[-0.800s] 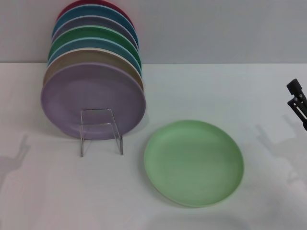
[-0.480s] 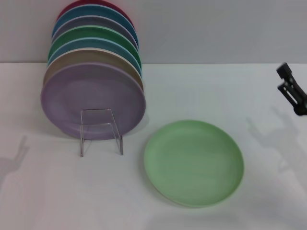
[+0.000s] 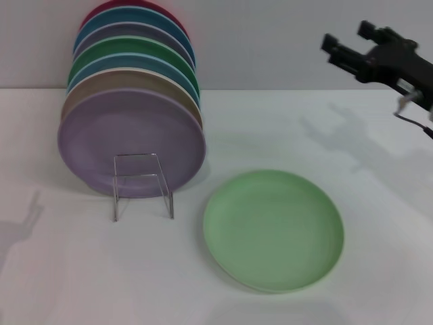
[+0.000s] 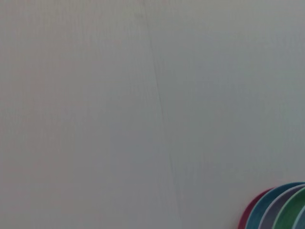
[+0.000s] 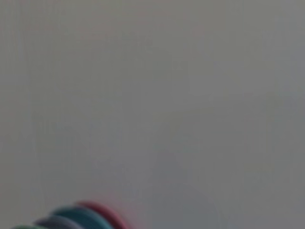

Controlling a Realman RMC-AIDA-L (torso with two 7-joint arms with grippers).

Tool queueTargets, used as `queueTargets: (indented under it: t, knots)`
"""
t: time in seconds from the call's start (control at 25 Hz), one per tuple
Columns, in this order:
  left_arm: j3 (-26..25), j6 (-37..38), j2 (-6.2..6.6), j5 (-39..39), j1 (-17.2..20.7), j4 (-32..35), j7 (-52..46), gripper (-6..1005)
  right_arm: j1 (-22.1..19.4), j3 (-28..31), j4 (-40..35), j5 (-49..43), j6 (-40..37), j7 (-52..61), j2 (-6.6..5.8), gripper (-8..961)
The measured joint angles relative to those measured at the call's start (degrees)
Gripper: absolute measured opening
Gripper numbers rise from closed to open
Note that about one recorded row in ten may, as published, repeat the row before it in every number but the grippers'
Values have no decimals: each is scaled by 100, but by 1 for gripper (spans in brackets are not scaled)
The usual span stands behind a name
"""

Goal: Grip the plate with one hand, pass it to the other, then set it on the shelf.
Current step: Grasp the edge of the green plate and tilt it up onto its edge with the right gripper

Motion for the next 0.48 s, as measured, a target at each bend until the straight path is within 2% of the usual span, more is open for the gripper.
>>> queueTargets:
  t: [0.08,0.16,0.2,0.24,0.36,0.48]
  knots:
    - [2,-22,0,1,-12,1,9,859,-143,-409,1065,-1115,-801,1461,-21,829]
    - [3,-30,0,1,-19,1,5,859,-206,-546,1930,-2707,-1229,3260,-26,829]
    - [4,-32,0,2,-31,-1,-2,859,-146,-529,2563,-4360,-1165,5001,-43,829]
    - [4,-32,0,2,-31,-1,-2,859,-146,-529,2563,-4360,-1165,5001,-43,829]
    - [6,-33,0,1,-54,-2,0,860,2,-492,3208,-6290,-139,7472,-42,830]
    - [5,-35,0,1,-71,-3,19,860,199,-357,3460,-7124,1076,8751,-50,830]
